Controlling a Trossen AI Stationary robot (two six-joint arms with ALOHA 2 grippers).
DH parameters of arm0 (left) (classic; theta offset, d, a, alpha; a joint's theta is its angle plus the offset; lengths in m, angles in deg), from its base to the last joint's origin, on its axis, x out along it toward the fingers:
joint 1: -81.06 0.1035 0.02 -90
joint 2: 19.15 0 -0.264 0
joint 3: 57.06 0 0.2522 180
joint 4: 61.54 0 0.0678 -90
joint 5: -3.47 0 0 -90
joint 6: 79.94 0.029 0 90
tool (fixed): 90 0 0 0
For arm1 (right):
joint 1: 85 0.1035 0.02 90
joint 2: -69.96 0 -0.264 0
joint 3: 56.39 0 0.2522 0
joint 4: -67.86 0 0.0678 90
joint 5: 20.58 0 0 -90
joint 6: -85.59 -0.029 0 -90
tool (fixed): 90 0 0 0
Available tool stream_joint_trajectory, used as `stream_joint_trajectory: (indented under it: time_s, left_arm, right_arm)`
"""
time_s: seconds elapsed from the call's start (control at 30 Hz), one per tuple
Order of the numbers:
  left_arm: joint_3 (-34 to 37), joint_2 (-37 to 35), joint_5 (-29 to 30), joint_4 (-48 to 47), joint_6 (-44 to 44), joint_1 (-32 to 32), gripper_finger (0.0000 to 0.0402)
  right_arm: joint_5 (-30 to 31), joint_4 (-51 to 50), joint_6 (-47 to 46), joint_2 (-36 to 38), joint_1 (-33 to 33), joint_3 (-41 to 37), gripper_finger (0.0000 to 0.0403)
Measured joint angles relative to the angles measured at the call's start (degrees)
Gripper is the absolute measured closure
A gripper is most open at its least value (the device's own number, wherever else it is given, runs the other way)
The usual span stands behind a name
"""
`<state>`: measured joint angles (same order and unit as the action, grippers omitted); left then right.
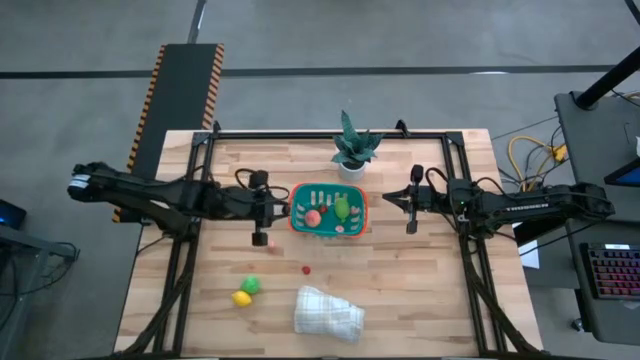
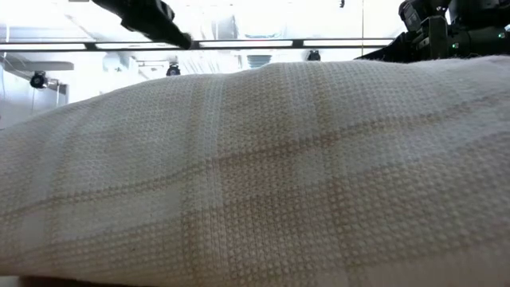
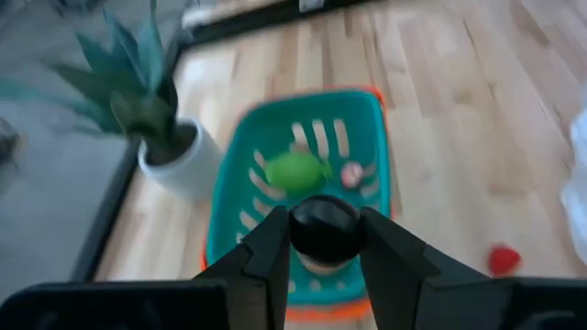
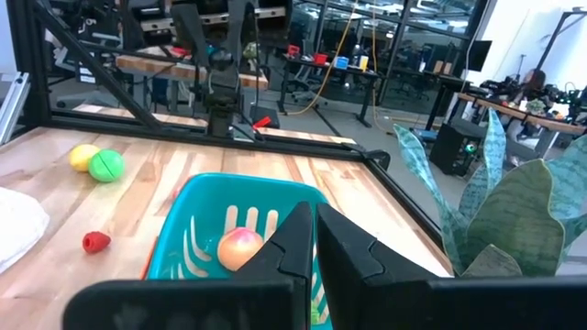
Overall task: Build produce basket
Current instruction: Put the black cherry into the blue basket
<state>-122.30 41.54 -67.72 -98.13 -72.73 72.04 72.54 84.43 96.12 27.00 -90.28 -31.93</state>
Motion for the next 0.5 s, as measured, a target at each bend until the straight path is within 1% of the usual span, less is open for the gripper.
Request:
stream_joint_trajectory:
  time_s: [0.13, 0.3, 0.37, 0.5]
  left_arm:
    - [2.0, 0.7, 0.4, 6.8, 5.7, 0.0, 0.0315]
    - [0.9, 0.8, 4.1, 14.0, 11.8, 0.0, 0.0315]
    - [0.5, 0.5, 7.5, 16.1, 13.3, 0.0, 0.0315]
    - [0.7, 0.3, 16.8, 17.9, 16.1, 0.0, 0.0315]
  right_arm:
    - [0.0, 0.0, 0.0, 0.0, 0.0, 0.0, 0.0394]
    - [0.0, 0.0, 0.0, 0.0, 0.0, 0.0, 0.0394]
    - [0.0, 0.0, 0.0, 0.0, 0.0, 0.0, 0.0394]
    - [0.0, 0.0, 0.0, 0.0, 0.0, 0.0, 0.0394]
